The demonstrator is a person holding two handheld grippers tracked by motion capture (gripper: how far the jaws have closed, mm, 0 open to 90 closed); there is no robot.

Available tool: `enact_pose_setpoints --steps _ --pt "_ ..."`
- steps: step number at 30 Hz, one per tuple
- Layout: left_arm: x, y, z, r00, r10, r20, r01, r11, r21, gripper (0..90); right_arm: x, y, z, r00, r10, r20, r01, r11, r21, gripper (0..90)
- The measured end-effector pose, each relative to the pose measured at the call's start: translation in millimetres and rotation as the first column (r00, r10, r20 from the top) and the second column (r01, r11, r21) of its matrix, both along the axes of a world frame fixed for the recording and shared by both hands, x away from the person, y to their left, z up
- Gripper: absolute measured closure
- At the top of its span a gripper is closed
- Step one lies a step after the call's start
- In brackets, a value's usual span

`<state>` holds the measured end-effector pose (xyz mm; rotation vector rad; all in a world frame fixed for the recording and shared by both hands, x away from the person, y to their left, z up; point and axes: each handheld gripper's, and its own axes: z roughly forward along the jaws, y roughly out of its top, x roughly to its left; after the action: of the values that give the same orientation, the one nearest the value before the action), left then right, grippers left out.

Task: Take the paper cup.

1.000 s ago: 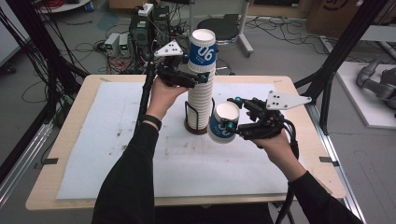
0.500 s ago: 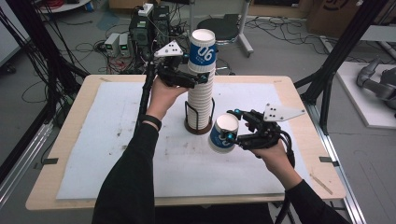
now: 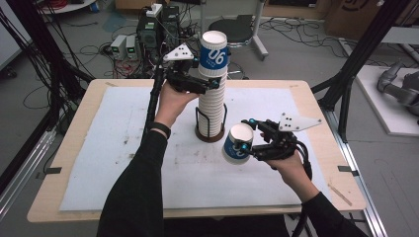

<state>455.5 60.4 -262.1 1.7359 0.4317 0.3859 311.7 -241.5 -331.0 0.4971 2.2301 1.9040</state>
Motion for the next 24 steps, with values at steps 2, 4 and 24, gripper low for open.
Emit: enact_pose_setpoints --steps 2,4,24 --pt "-0.7 0.0 -2.1 1.0000 0.003 -0.004 -0.003 0.9999 0.012 10.6 0.6 -1.8 -0.4 1.0000 -0.004 0.000 0.004 1.0000 0.003 30.9" --pt "-1.6 1.1 -4.7 0.9999 0.008 -0.007 -0.008 0.9999 0.011 8.6 1.5 -4.0 -0.5 0.9999 -0.010 0.002 0.010 0.9999 0.006 30.9" --pt "-48.1 36.6 -20.3 0.9992 0.006 0.039 -0.005 0.9999 -0.010 8.5 4.3 -8.4 -1.7 0.9998 -0.020 -0.005 0.020 0.9997 0.011 30.9"
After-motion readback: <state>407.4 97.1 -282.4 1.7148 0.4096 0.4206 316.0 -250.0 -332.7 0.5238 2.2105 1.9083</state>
